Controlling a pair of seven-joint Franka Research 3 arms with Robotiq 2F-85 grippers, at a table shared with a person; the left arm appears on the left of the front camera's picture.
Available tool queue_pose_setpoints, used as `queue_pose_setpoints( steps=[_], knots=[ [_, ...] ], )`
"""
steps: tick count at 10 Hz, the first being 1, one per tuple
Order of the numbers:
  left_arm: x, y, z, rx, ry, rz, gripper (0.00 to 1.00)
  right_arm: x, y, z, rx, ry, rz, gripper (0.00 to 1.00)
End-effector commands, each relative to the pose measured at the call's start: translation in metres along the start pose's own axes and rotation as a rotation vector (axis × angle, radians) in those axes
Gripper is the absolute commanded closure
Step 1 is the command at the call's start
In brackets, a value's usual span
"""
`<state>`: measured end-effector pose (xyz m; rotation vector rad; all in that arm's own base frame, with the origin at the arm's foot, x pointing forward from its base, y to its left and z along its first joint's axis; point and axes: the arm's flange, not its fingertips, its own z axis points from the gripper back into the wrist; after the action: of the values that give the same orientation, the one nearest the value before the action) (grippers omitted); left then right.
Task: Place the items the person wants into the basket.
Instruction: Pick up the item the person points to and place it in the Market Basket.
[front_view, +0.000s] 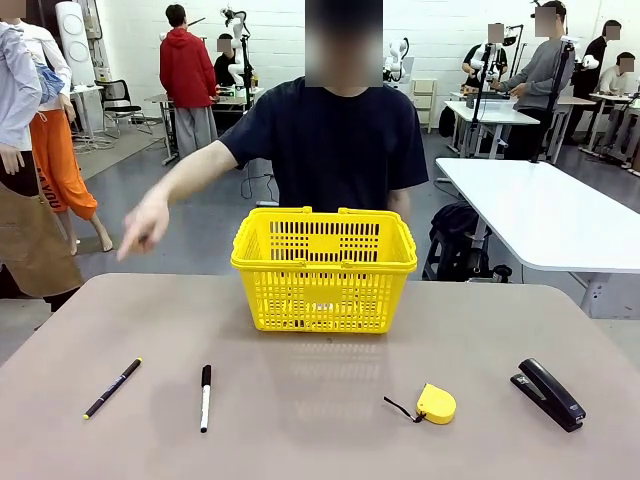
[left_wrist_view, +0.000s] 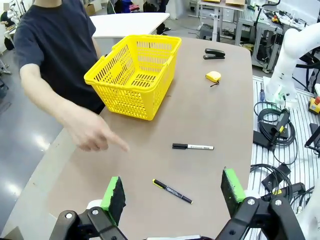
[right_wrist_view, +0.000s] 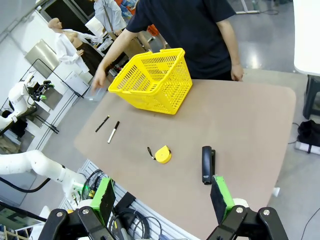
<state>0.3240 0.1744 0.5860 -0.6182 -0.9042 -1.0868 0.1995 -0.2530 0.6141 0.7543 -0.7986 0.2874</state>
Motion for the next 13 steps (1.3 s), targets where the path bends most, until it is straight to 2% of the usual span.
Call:
queue_pose_setpoints(
  steps=[1, 13],
  knots=[
    [-0.0003, 0.0018, 0.0015, -0.004, -0.018, -0.028, 0.0, 0.0023, -0.0001, 0.0004, 0.018, -0.017, 0.011, 0.0],
    [-0.0003, 0.0018, 0.0015, -0.004, -0.018, -0.028, 0.0, 0.0023, -0.0001, 0.0004, 0.018, -0.017, 0.011, 0.0]
  ],
)
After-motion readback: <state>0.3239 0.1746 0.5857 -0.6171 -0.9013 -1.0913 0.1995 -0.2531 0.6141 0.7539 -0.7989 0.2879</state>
